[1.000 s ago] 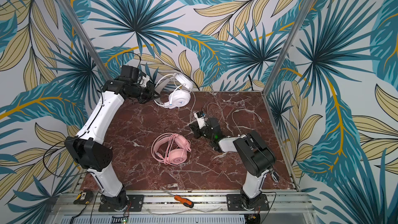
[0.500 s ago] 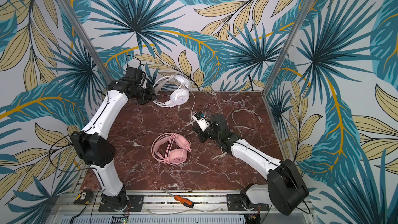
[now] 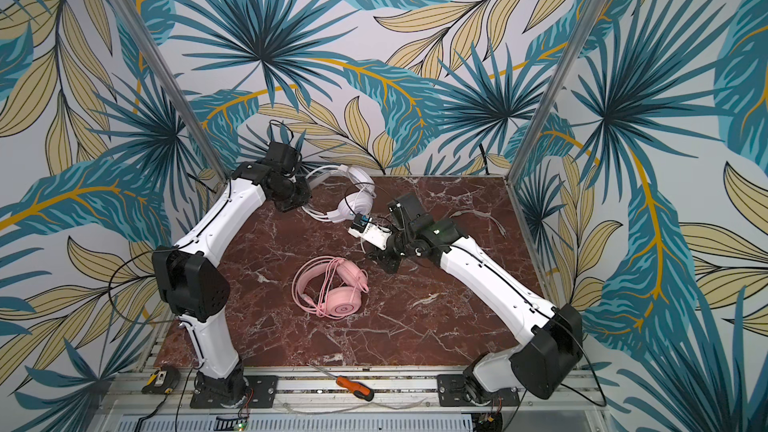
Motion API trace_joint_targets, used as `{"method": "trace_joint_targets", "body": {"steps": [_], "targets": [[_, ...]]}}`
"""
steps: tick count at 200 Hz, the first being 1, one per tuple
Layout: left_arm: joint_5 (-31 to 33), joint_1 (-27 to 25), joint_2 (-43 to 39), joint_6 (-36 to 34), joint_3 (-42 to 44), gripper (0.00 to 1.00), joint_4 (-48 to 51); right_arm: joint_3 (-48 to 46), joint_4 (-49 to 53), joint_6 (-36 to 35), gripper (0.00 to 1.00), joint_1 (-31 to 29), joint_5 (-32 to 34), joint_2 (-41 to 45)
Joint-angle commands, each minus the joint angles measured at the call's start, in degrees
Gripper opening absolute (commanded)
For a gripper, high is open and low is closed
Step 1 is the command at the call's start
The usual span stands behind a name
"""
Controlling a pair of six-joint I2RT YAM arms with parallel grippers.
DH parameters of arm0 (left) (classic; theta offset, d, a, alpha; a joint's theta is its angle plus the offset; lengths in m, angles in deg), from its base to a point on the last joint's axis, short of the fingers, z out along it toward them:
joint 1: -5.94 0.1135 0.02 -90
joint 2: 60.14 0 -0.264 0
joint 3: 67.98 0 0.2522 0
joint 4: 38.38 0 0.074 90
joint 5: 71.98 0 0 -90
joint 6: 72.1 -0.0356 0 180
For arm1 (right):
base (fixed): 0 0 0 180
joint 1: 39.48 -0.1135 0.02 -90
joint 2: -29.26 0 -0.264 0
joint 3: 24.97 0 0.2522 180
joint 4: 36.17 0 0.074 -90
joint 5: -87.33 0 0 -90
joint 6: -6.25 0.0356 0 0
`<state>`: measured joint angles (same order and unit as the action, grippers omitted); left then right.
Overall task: Wrap the headphones
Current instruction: 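Carry the grey cable with the right gripper toward the held white headset, then loop the grey cable around the white headset with the right gripper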
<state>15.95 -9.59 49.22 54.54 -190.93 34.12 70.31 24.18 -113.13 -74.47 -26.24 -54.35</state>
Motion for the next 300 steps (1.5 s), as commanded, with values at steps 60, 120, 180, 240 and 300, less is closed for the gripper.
{"method": "trace_joint_targets", "body": {"steps": [60, 120, 180, 240, 300], "targets": [[10.22, -4.10, 2.83, -7.40, 1.33, 0.00, -0.90, 21.76, 23.45, -5.75, 0.00, -0.79, -1.12, -14.20], [9.88, -4.76, 2.26, -8.96, 2.30, 0.00, -0.84, 34.85, 35.71, -6.77, 0.00, -1.91, -2.09, -24.53], [8.86, -4.48, 2.52, -7.74, 1.36, 0.00, -0.91, 33.12, 39.17, -7.39, 0.00, -4.95, -3.06, -24.50], [7.83, -4.50, 2.68, -7.87, 0.53, 0.00, -0.91, 33.44, 40.14, -3.77, 0.00, -6.77, -2.01, -27.31], [8.26, -5.21, 1.67, -8.85, 3.52, 0.00, -0.89, 47.23, 42.94, 0.51, 0.00, -6.77, -1.94, -34.85]]}}
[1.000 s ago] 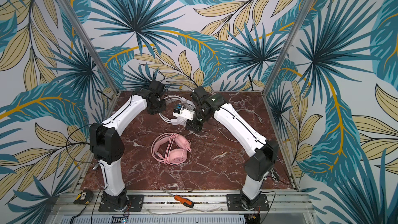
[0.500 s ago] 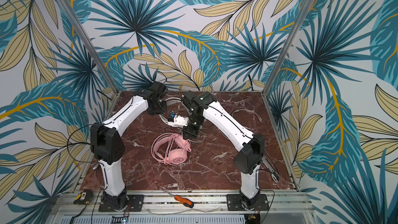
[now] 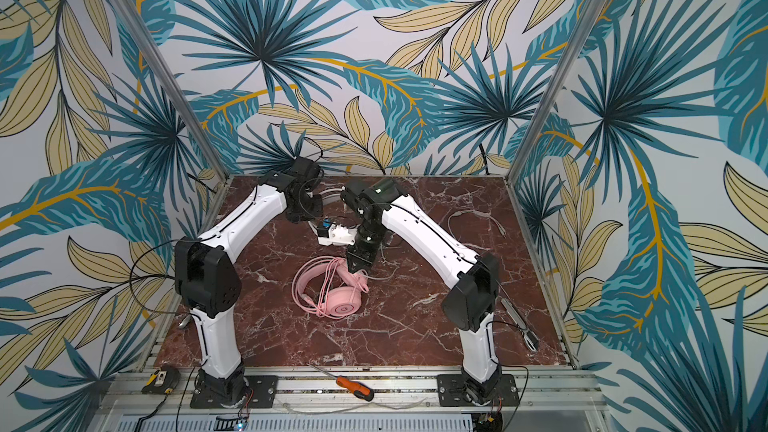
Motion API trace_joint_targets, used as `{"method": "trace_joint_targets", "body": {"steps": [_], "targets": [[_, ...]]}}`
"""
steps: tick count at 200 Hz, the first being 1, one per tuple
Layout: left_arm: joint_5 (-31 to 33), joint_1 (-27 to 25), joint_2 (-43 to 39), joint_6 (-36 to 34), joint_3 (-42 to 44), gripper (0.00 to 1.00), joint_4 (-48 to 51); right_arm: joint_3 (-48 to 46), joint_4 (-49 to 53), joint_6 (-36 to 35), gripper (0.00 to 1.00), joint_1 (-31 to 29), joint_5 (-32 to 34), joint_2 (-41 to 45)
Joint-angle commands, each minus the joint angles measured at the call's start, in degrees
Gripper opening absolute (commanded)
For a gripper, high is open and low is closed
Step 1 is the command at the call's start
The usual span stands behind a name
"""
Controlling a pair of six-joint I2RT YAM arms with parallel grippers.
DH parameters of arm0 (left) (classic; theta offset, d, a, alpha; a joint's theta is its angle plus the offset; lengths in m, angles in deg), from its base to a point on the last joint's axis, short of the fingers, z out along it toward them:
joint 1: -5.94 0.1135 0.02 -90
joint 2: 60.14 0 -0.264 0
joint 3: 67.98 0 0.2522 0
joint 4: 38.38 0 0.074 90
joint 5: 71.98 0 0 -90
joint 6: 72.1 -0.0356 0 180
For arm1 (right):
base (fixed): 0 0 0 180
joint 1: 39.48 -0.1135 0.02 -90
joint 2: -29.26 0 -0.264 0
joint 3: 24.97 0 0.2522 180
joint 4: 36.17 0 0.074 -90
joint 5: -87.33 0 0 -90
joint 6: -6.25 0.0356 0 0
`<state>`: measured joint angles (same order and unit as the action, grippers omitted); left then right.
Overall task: Wrap the headphones
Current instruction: 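Loop the grey cable around the white headset with the right gripper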
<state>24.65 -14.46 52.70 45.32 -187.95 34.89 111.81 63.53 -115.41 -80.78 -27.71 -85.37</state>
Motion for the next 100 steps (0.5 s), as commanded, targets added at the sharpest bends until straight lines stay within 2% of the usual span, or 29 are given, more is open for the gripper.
{"method": "trace_joint_targets", "body": {"steps": [1, 54, 100], "targets": [[-0.46, -0.38, -1.86, 0.37, 0.60, 0.00, -1.66, 5.95, 3.70, 2.85, 0.00, -0.45, -0.37, -4.02], [0.24, -0.51, -3.80, -1.79, 3.32, 0.00, -1.67, 8.45, 0.66, 8.30, 0.00, 0.31, 5.92, -4.58], [-2.30, -0.65, -4.68, -3.10, 5.09, 0.00, -1.68, 8.46, -3.93, 12.12, 0.00, 3.14, 7.91, -3.64]]}}
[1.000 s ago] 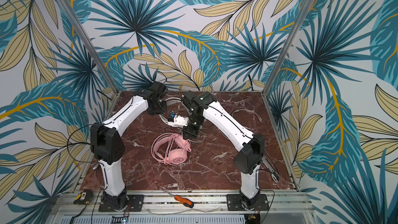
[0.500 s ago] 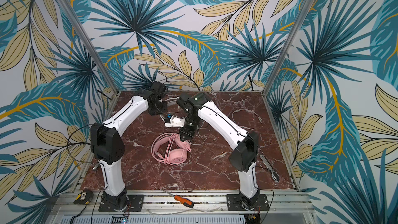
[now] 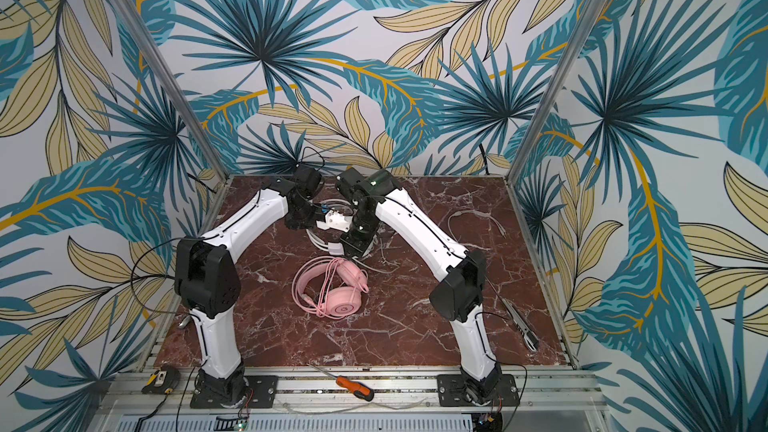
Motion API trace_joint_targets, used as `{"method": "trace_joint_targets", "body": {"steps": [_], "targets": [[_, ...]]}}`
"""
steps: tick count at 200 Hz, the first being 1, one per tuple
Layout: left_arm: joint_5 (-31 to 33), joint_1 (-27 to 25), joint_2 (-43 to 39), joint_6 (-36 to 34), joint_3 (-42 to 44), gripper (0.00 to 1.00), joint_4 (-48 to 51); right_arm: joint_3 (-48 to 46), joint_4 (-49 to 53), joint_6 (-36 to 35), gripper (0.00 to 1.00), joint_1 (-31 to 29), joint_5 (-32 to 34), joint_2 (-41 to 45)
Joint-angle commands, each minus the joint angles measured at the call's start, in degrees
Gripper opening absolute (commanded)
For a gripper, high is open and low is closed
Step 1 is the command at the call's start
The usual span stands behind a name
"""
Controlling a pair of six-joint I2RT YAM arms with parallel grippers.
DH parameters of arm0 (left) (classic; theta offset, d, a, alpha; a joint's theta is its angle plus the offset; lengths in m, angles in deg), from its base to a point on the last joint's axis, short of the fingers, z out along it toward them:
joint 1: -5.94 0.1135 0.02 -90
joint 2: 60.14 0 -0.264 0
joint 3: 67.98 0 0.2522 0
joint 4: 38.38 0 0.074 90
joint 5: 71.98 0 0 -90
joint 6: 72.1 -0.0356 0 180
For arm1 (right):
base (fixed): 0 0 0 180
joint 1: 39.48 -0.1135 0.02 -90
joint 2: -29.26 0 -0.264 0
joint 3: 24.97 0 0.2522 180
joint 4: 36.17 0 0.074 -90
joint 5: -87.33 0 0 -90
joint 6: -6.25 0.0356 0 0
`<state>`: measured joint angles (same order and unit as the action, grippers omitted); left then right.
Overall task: Wrap the headphones
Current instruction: 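Loop the grey cable around the white headset with the right gripper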
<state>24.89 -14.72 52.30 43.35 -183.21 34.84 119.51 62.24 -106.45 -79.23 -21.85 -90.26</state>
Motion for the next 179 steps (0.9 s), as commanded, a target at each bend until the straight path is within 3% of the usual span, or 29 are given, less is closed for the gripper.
{"method": "trace_joint_targets", "body": {"steps": [1, 54, 93, 148, 179], "targets": [[-2.56, -0.36, -4.31, -1.21, 0.41, 0.00, -1.59, 0.77, -2.68, 3.22, 0.00, 1.64, 2.09, 1.33], [-3.18, -0.41, -5.91, -7.03, 1.56, 0.00, -1.75, 0.23, -2.90, -0.32, 0.00, 4.83, 7.63, 2.30], [-8.98, -0.53, -5.96, -11.15, 1.14, 0.00, -1.72, -1.96, -6.59, -4.39, 0.00, 7.13, 11.79, 3.24], [-10.64, -1.31, -5.49, -14.20, 0.64, 0.00, -1.72, -1.43, -10.41, -10.26, 0.00, 8.77, 8.52, 2.76], [-11.17, -1.66, -4.78, -14.72, -0.09, 0.00, -1.68, -0.06, -10.98, -13.13, 0.00, 8.95, 0.96, 1.89]]}}
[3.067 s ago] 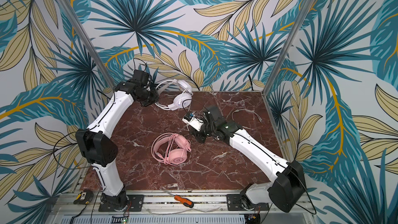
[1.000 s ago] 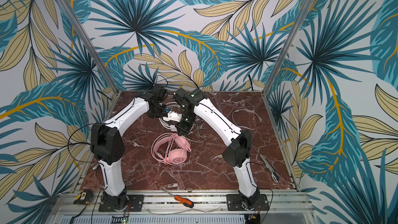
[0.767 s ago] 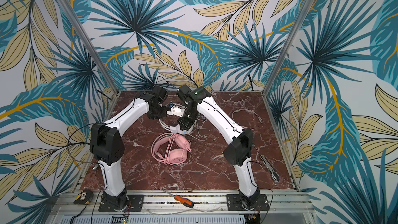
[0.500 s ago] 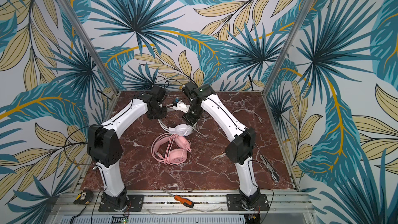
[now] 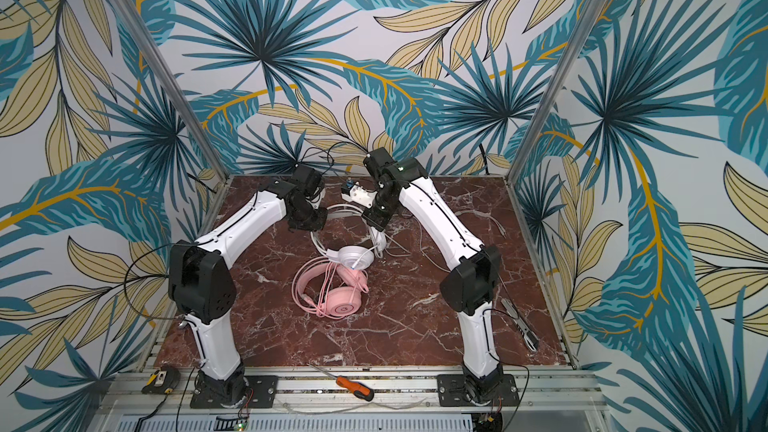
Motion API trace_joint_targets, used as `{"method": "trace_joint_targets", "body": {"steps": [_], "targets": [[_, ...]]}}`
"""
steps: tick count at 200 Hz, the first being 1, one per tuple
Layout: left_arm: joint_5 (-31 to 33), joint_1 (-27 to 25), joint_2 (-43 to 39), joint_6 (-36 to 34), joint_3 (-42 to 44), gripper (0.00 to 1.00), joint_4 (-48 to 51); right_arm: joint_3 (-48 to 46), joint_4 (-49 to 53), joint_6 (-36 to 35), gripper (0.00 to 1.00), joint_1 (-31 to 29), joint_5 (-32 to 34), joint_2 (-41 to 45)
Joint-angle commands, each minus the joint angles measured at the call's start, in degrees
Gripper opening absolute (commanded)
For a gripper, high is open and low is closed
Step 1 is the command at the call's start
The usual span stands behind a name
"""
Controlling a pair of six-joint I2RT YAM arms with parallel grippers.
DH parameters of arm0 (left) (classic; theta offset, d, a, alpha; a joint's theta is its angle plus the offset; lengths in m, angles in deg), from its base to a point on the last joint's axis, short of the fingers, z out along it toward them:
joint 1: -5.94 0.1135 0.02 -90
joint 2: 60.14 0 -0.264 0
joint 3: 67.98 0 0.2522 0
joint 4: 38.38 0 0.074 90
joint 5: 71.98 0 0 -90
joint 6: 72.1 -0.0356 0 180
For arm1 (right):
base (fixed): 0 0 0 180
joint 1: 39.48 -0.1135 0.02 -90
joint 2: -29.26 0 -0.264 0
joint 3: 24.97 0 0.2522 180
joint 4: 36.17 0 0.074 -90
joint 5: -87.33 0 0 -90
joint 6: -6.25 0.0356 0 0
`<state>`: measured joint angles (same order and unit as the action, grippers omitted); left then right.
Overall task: Wrap the headphones
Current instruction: 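Loop the grey cable around the white headset with the right gripper, then release the grey cable and draw the right gripper back down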
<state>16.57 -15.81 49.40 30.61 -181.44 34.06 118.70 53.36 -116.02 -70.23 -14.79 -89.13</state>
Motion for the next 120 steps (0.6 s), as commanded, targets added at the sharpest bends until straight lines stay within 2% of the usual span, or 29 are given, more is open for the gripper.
{"method": "trace_joint_targets", "body": {"steps": [1, 73, 98, 120], "targets": [[-2.85, -0.56, -1.87, -2.02, -1.88, 0.00, -0.91, 0.72, -2.20, -3.57, 0.00, -0.04, -6.17, 0.73], [-4.76, -2.77, -2.31, -5.74, -1.61, 0.00, -0.93, 0.85, -9.62, 0.51, 0.00, 4.11, -16.50, -2.11], [-5.17, -2.86, -3.07, -6.07, -0.92, 0.00, -0.93, 0.84, -7.86, 0.51, 0.00, 6.00, -19.12, -3.77], [-6.50, -2.81, -3.95, -6.77, -0.52, 0.00, -0.97, 0.31, -5.43, 0.28, 0.00, 7.32, -18.64, -5.30]]}}
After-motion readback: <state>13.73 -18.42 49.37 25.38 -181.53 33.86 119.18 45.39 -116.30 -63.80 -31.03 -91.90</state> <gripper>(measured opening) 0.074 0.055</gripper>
